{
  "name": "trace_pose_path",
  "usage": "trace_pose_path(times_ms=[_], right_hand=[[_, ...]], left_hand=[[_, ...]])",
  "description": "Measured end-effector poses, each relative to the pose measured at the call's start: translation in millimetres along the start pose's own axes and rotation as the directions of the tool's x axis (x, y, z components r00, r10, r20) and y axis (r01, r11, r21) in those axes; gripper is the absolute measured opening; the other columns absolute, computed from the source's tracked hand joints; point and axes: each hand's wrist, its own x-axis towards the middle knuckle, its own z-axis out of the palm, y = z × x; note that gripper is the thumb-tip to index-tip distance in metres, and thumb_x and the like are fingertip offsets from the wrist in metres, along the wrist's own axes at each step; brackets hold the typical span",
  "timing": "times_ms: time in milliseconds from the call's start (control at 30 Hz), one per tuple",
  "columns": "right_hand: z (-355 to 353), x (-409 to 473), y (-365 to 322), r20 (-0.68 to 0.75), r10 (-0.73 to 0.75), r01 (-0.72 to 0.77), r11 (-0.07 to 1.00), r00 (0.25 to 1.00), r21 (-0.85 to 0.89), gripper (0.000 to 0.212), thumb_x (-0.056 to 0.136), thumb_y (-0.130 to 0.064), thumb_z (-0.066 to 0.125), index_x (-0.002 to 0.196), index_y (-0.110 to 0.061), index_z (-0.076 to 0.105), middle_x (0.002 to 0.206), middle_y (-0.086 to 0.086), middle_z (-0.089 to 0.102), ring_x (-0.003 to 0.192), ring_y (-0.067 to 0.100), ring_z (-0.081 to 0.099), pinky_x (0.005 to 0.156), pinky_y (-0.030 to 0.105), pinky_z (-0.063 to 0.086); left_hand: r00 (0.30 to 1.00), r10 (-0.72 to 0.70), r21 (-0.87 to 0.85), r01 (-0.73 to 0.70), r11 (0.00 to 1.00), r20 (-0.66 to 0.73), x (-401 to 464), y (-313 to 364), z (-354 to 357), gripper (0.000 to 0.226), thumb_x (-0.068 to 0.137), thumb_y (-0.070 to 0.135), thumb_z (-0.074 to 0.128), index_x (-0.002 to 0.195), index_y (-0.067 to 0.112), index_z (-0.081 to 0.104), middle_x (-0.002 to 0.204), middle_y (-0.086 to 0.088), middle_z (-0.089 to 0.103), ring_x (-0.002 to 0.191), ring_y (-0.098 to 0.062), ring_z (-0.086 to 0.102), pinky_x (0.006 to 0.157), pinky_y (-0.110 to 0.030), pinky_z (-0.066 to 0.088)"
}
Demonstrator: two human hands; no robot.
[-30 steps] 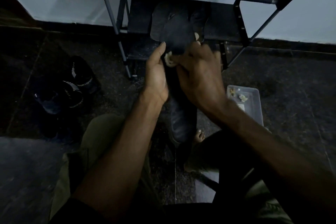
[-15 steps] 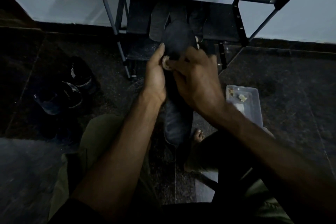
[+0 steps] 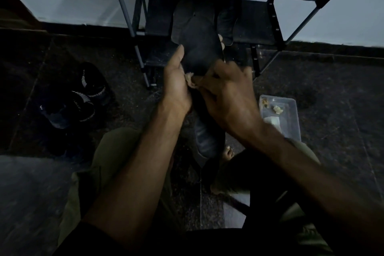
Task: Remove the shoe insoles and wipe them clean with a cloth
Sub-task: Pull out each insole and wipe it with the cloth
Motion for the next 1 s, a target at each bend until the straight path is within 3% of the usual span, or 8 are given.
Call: trace_pose_path(times_ms=[167, 267, 367, 467, 633, 800, 867, 1000], right_hand=[[-6, 17, 22, -0.099, 0.171, -0.178, 0.981, 0.98, -0.071, 0.02, 0.086, -0.012, 0.061, 0.098, -0.017, 0.076, 0.083, 0.008, 0.06, 0.079, 0.031, 0.057, 0.072, 0.036, 0.028], [1, 7, 1, -0.046, 0.116, -0.115, 0.993, 0.992, 0.032, 0.021, 0.089, -0.019, 0.057, 0.099, -0.018, 0.075, 0.084, 0.007, 0.06, 0.08, 0.03, 0.057, 0.071, 0.041, 0.038], [1, -7, -12, -0.021, 0.027, -0.025, 0.994, 0.999, 0.105, 0.017, 0.092, -0.024, 0.059, 0.098, -0.02, 0.075, 0.082, 0.004, 0.059, 0.076, 0.027, 0.054, 0.068, 0.04, 0.035], [-4, -2, 4, -0.062, 0.022, -0.022, 1.0, 0.998, 0.002, 0.014, 0.089, -0.022, 0.063, 0.095, -0.021, 0.076, 0.082, 0.005, 0.061, 0.076, 0.029, 0.056, 0.069, 0.038, 0.033], [-7, 17, 21, -0.141, 0.163, -0.177, 0.98, 0.976, -0.092, 0.018, 0.088, -0.016, 0.059, 0.094, -0.013, 0.076, 0.082, 0.009, 0.059, 0.077, 0.032, 0.057, 0.069, 0.04, 0.036], [2, -2, -11, -0.029, 0.001, 0.0, 0.999, 1.0, 0.041, 0.018, 0.091, -0.022, 0.059, 0.093, -0.016, 0.075, 0.084, 0.006, 0.06, 0.077, 0.027, 0.055, 0.067, 0.037, 0.034], [0, 2, -4, -0.025, -0.018, 0.018, 1.0, 1.0, 0.009, 0.019, 0.089, -0.02, 0.057, 0.092, -0.016, 0.075, 0.083, 0.007, 0.06, 0.075, 0.029, 0.056, 0.067, 0.037, 0.034], [-7, 25, 26, -0.085, 0.11, -0.119, 0.987, 0.99, -0.105, 0.025, 0.085, -0.012, 0.05, 0.09, -0.011, 0.075, 0.084, 0.011, 0.061, 0.077, 0.033, 0.058, 0.069, 0.039, 0.037]], left_hand=[[0.999, 0.029, -0.031, -0.027, 0.999, 0.042, 1, -5, 7, 0.054, 0.103, 0.038, 0.03, 0.138, -0.001, 0.047, 0.137, -0.024, 0.052, 0.127, -0.036, 0.051, 0.112, -0.048, 0.035], [0.996, 0.013, -0.043, -0.01, 0.999, 0.088, 3, -4, 0, 0.06, 0.103, 0.04, 0.025, 0.14, -0.004, 0.043, 0.142, -0.024, 0.047, 0.132, -0.034, 0.047, 0.115, -0.046, 0.032], [0.993, -0.016, -0.037, 0.02, 0.999, 0.117, 3, -2, -5, 0.062, 0.102, 0.043, 0.024, 0.142, -0.002, 0.04, 0.142, -0.021, 0.048, 0.131, -0.031, 0.048, 0.111, -0.042, 0.038], [0.983, -0.011, -0.069, 0.024, 0.997, 0.181, -1, -2, 1, 0.062, 0.103, 0.042, 0.018, 0.135, -0.003, 0.045, 0.137, -0.019, 0.053, 0.129, -0.03, 0.048, 0.113, -0.041, 0.035], [0.975, 0.016, -0.133, 0.014, 0.991, 0.223, 3, -1, 5, 0.064, 0.103, 0.042, 0.014, 0.134, -0.004, 0.045, 0.143, -0.021, 0.047, 0.137, -0.033, 0.041, 0.113, -0.047, 0.033], [0.984, -0.004, -0.136, 0.028, 0.99, 0.176, 5, 1, -2, 0.064, 0.102, 0.044, 0.018, 0.128, -0.004, 0.052, 0.125, -0.018, 0.062, 0.119, -0.029, 0.056, 0.116, -0.049, 0.029], [0.981, -0.019, -0.131, 0.045, 0.99, 0.191, 5, 2, -2, 0.065, 0.102, 0.045, 0.017, 0.125, -0.003, 0.054, 0.123, -0.018, 0.063, 0.12, -0.03, 0.055, 0.117, -0.048, 0.026], [0.978, -0.022, -0.151, 0.054, 0.987, 0.208, 0, -3, 9, 0.065, 0.103, 0.044, 0.016, 0.12, -0.003, 0.058, 0.124, -0.02, 0.059, 0.122, -0.033, 0.05, 0.112, -0.045, 0.034]])
